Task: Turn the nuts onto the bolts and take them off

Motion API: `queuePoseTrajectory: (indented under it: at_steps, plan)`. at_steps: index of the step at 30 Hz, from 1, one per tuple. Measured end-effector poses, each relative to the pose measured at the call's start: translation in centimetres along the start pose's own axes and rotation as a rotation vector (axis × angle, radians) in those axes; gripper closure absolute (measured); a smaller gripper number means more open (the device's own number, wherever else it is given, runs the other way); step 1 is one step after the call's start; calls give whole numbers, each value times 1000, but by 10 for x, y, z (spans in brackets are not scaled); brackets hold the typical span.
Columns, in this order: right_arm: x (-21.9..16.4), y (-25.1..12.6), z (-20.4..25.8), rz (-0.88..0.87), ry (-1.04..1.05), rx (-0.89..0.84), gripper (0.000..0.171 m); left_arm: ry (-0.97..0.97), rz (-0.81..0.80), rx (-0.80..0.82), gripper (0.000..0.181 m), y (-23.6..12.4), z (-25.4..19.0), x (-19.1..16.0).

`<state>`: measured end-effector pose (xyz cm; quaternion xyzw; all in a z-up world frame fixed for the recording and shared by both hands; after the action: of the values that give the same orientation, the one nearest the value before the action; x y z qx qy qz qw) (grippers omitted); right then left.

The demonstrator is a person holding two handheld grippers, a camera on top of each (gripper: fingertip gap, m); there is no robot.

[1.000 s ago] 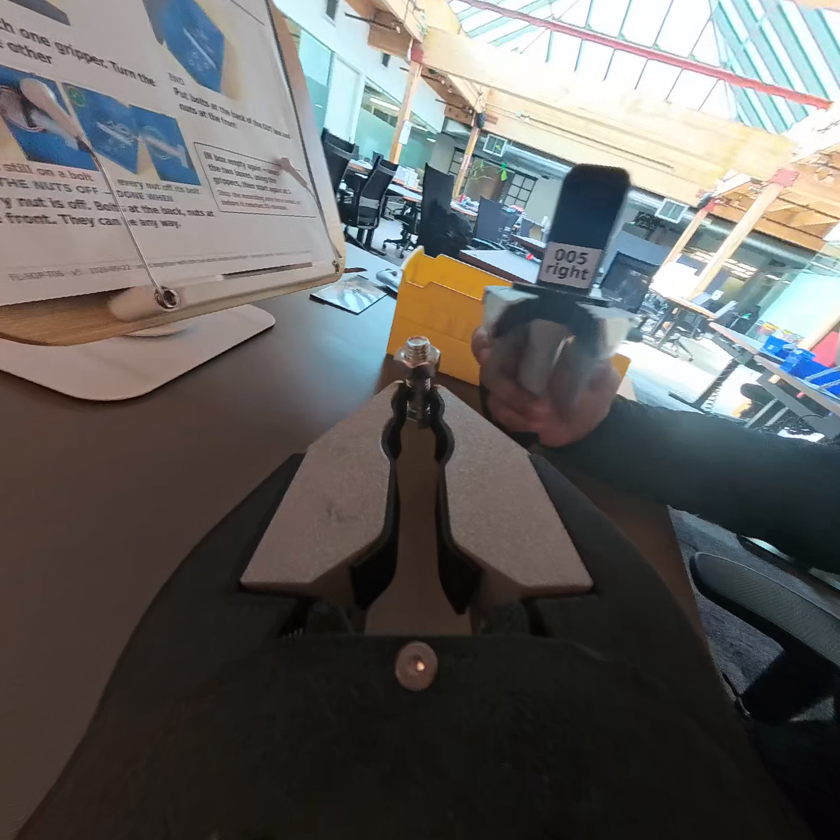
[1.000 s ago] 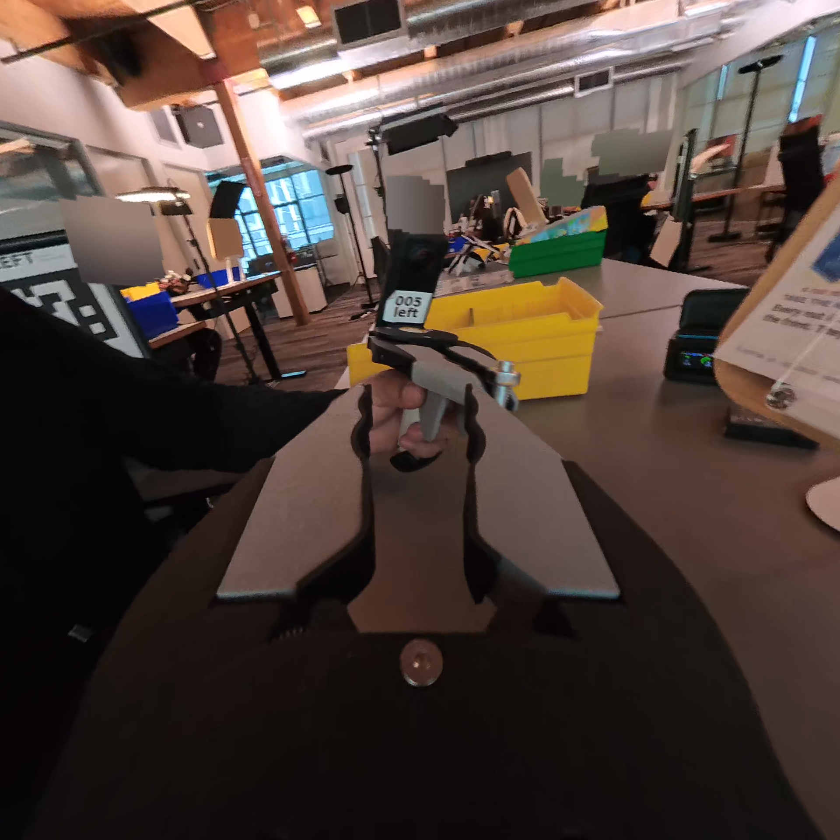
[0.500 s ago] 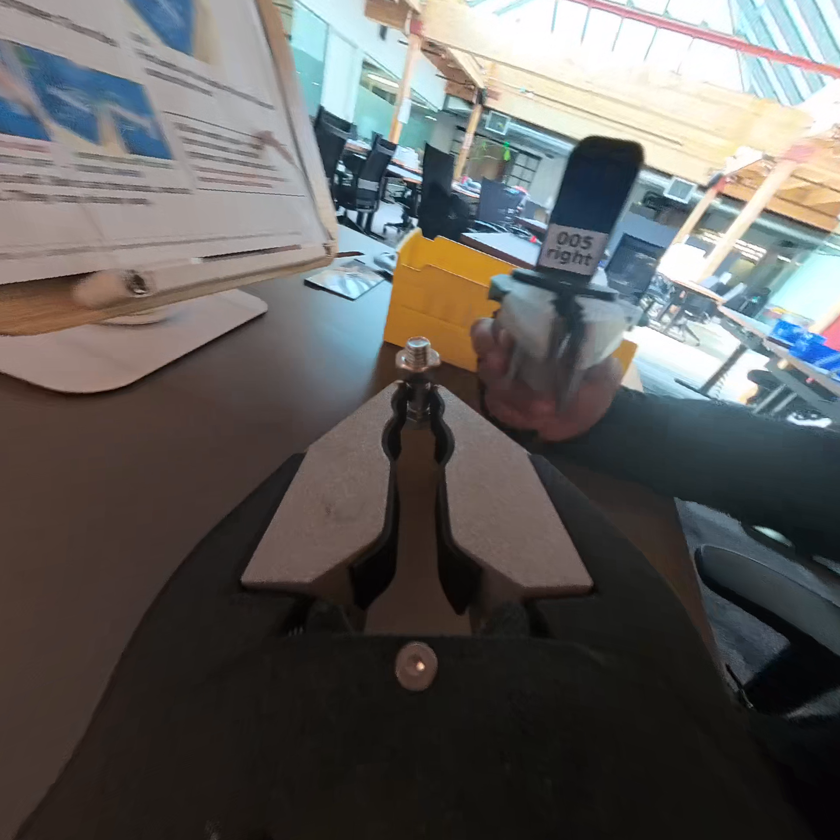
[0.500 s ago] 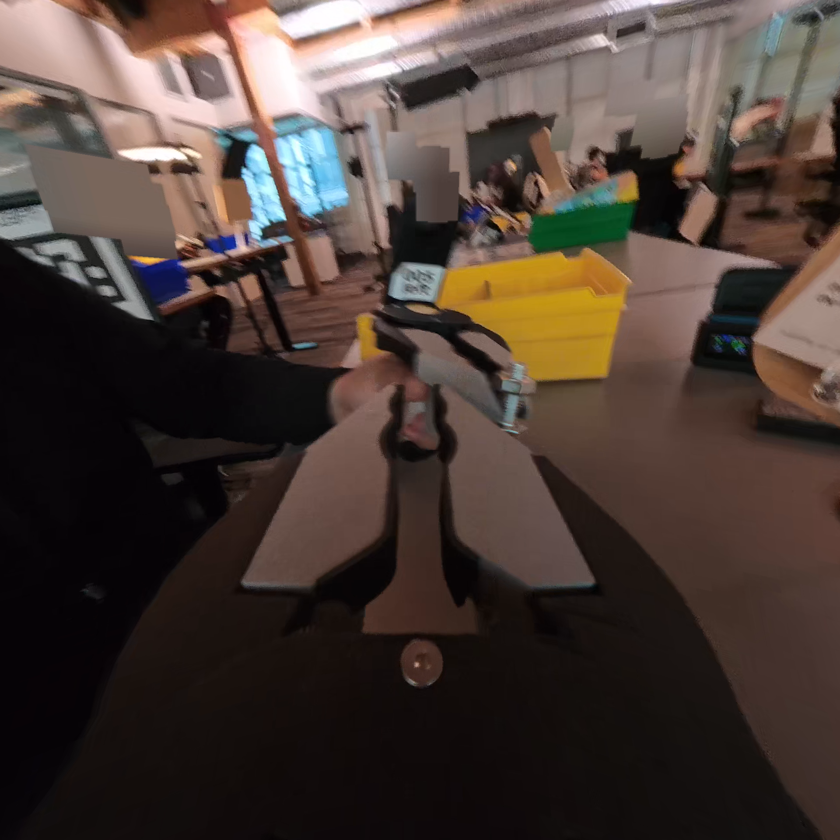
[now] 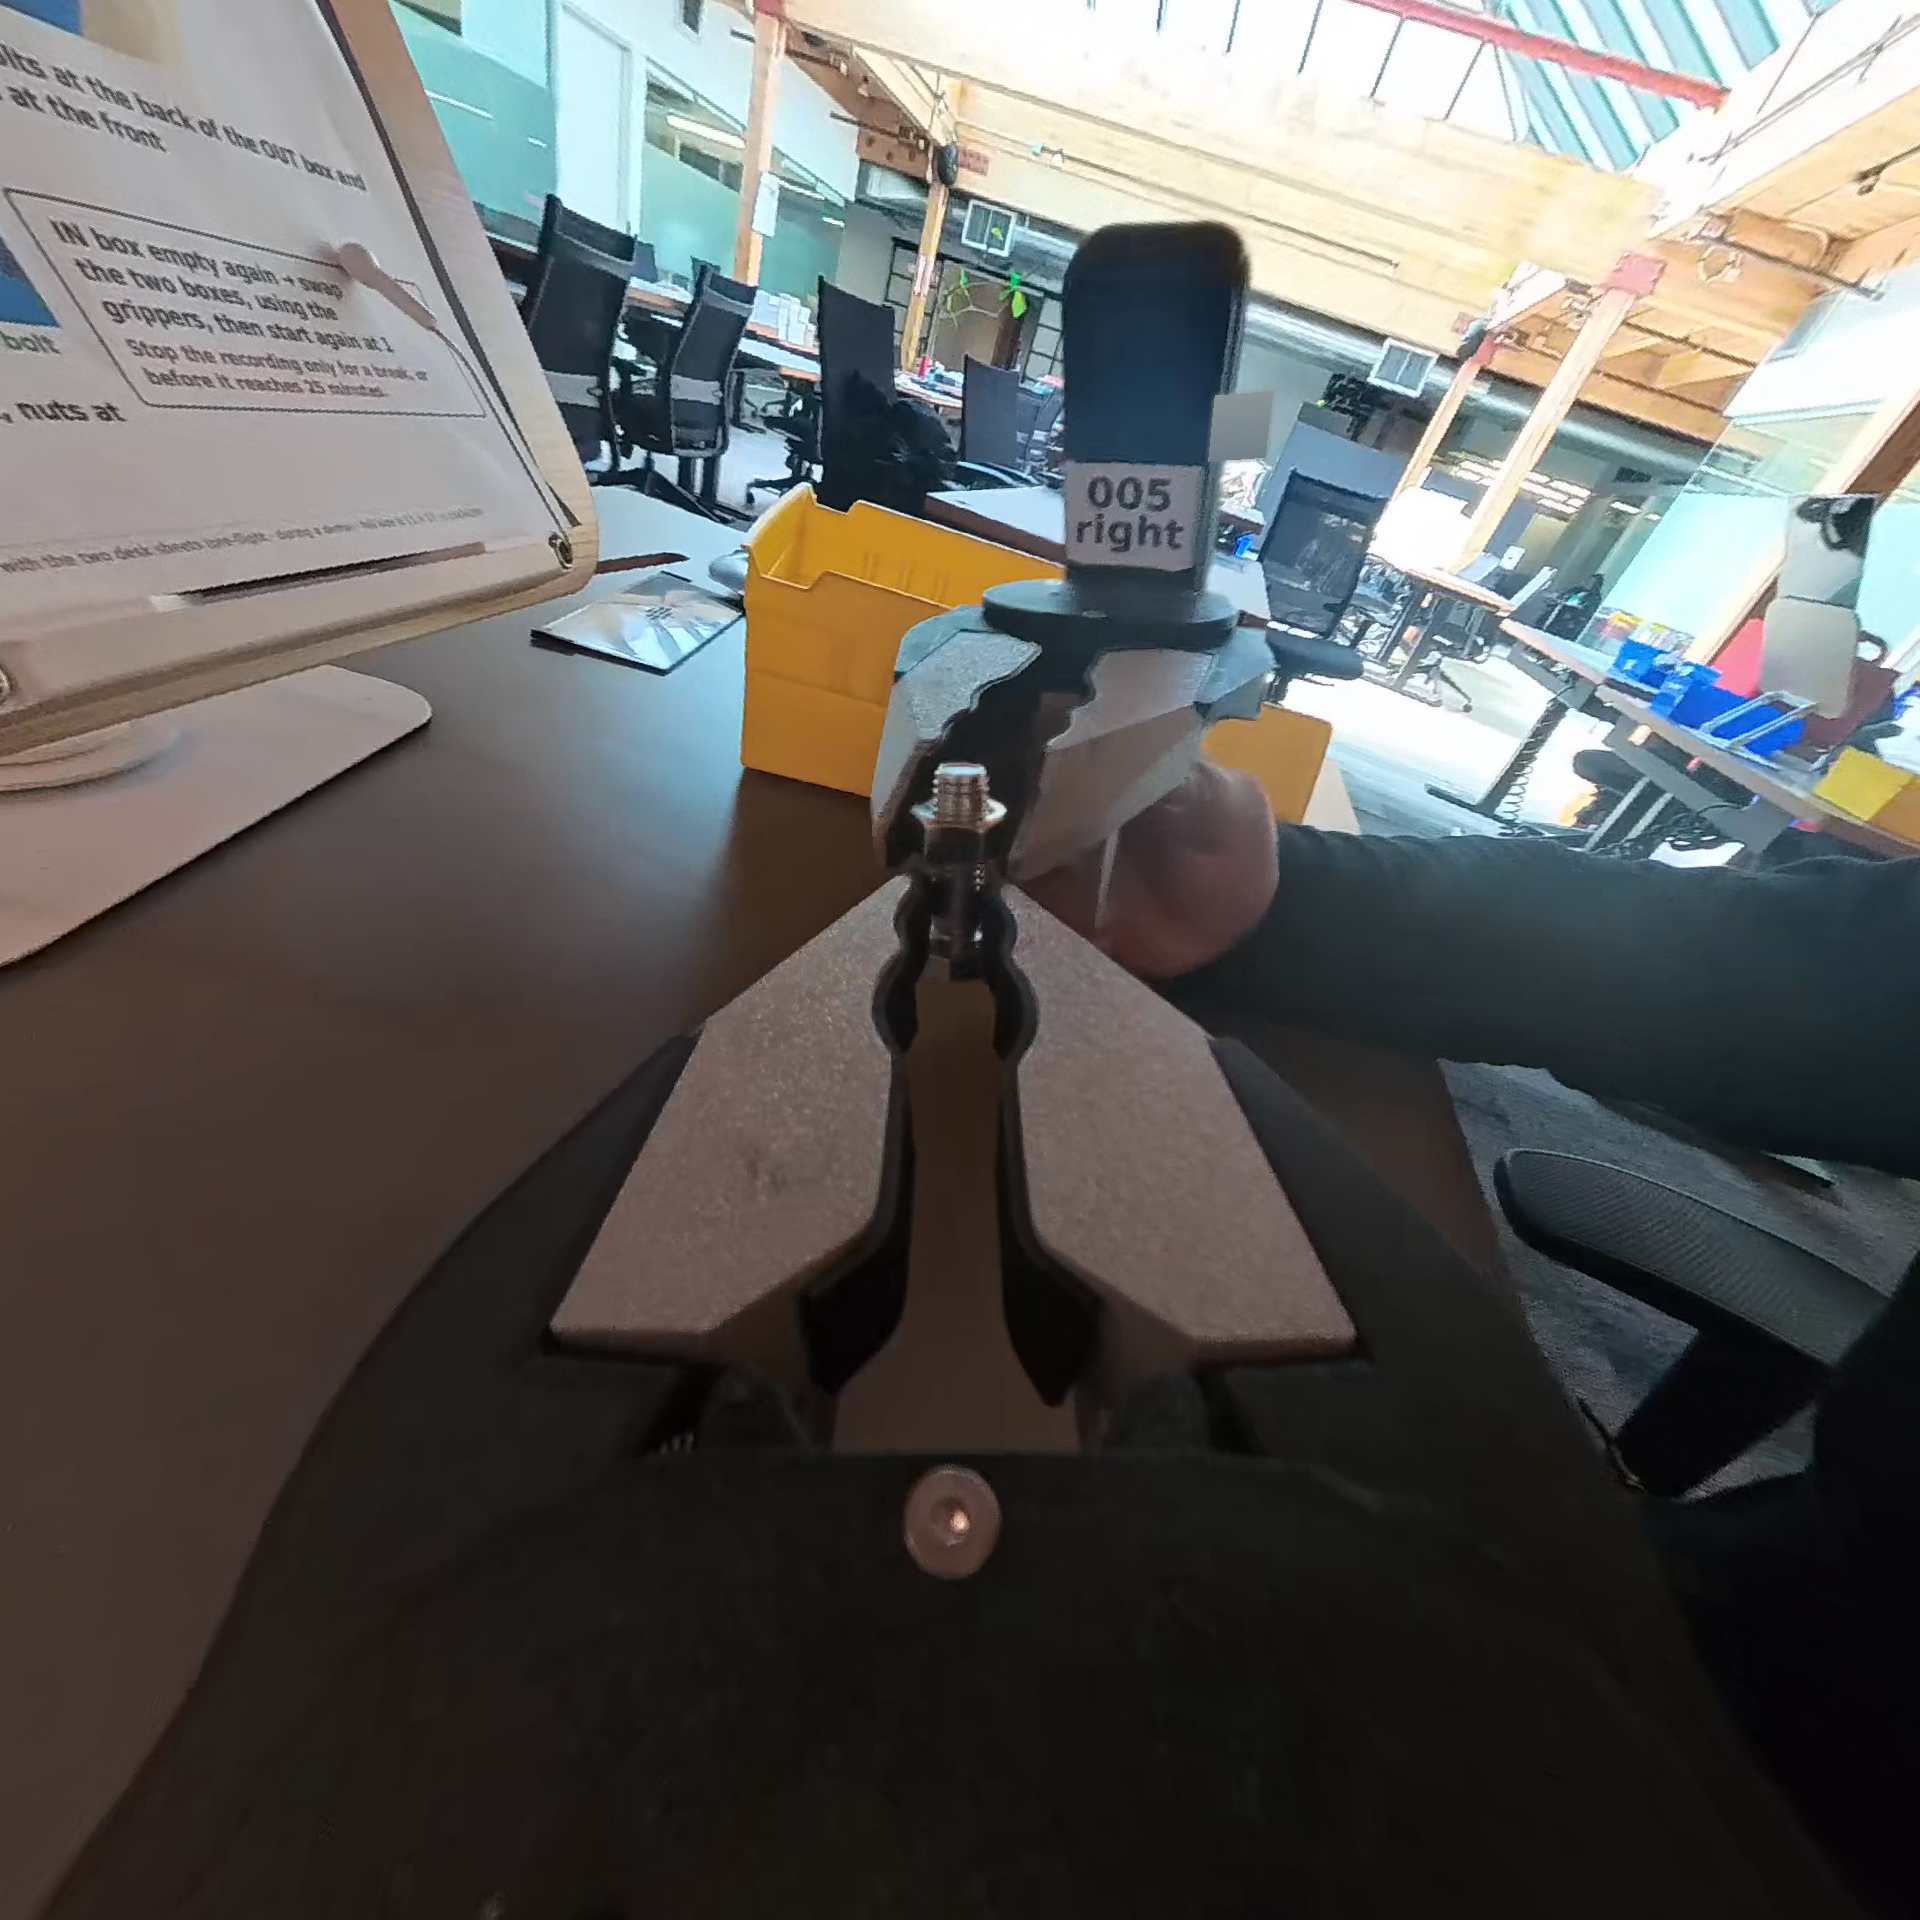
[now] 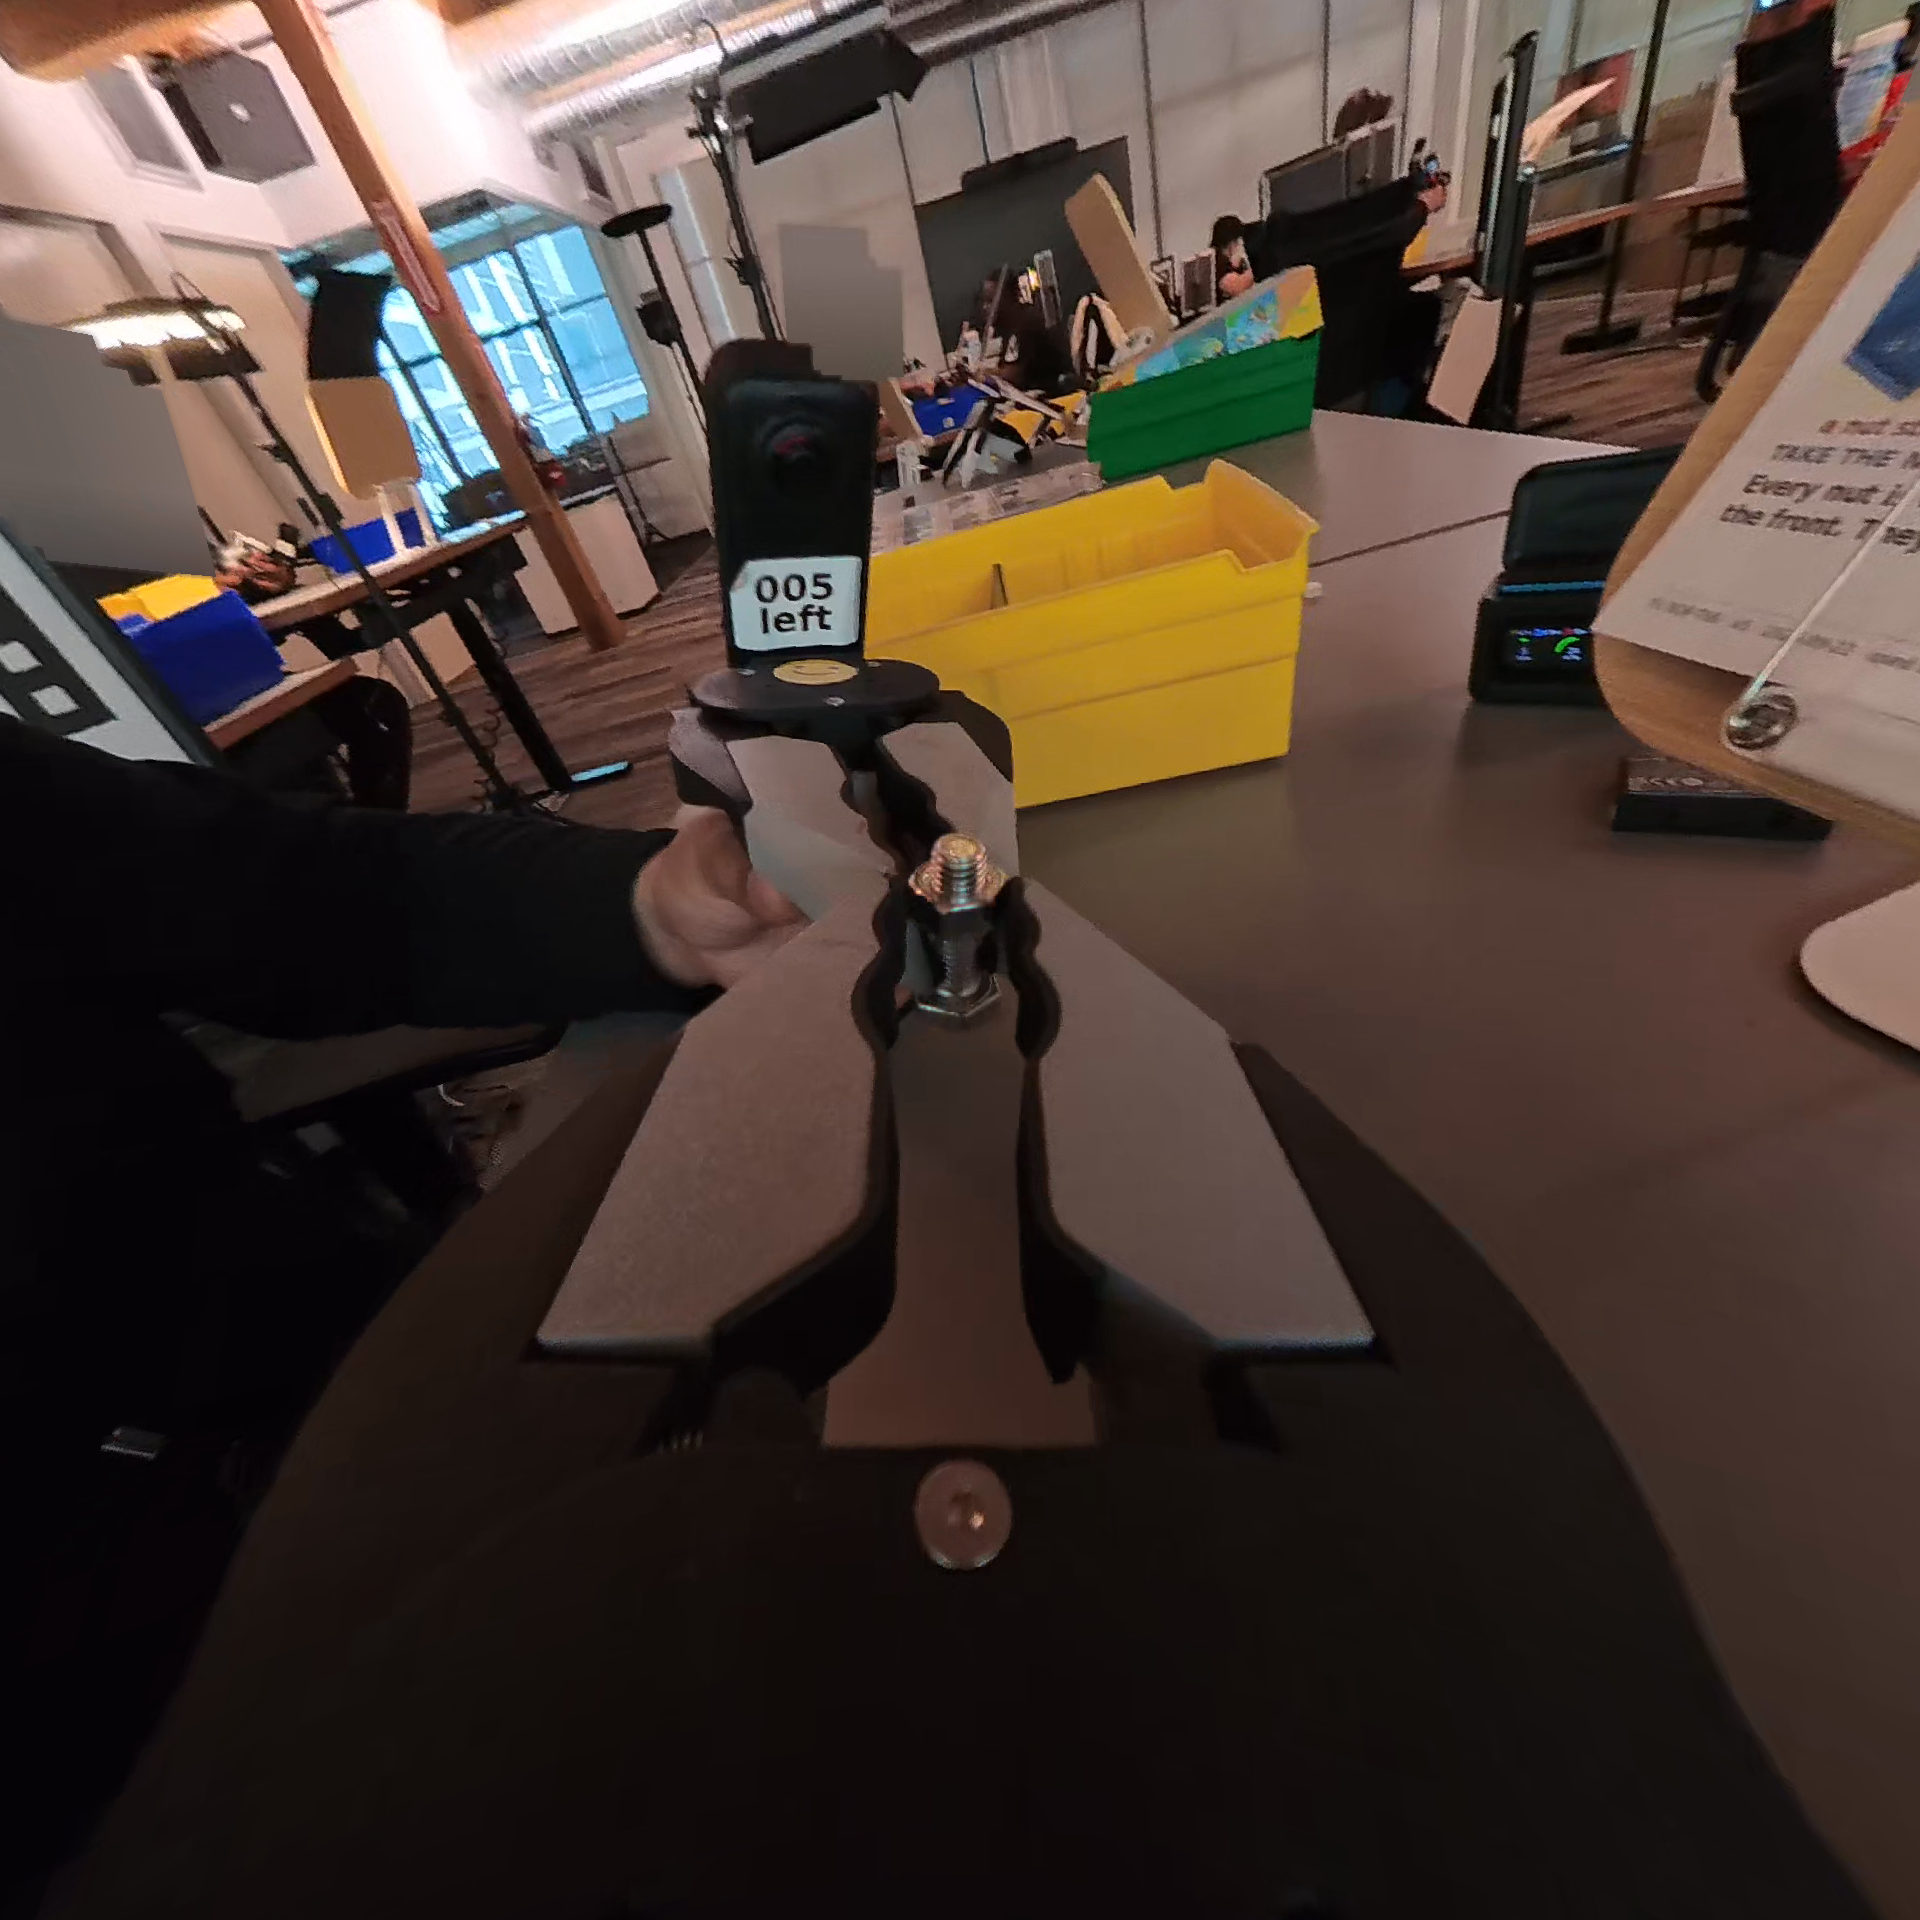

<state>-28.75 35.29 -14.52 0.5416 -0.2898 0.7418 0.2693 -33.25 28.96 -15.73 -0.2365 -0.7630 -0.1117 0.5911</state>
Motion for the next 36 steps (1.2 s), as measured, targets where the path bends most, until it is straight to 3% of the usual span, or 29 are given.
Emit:
queuePoseTrajectory:
  at_steps: [10, 14, 17, 21, 24, 27, 32, 36]
  plan:
    - [17, -26, -14, -85, -28, -213, 157, 130, -10, 115, 181, -10, 11, 7]
    - [43, -51, 13, -125, -78, -358, 157, 163, -4, 160, 181, -12, 14, 7]
    - [80, -87, 37, -43, -186, -610, 157, 120, 5, 153, 181, -9, 17, 4]
    - [116, -170, 33, 89, -145, -936, 157, 115, 54, 175, 181, -9, 21, -2]
    - [90, -235, -2, 339, 10, -1174, 157, 137, 69, 199, 181, -10, 22, -3]
    - [31, -274, -34, 643, 223, -1260, 157, 151, 80, 211, 181, -11, 23, -4]
    - [-54, -288, -72, 973, 466, -1250, 157, 143, 110, 223, 181, -10, 28, -9]
    - [-81, -274, -99, 990, 559, -1179, 157, 127, 134, 271, 181, -11, 35, -13]
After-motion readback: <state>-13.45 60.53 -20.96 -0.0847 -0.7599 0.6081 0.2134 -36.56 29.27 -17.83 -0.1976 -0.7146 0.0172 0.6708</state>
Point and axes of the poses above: each gripper's, where its closed fingertips meet, y out along the fingers, x out of its top, z = x × y across the jaws, the point moved 5 cm from there along -y, back along the fingers, and after that the axes turned 4 degrees about z, right-handed, at the moved point
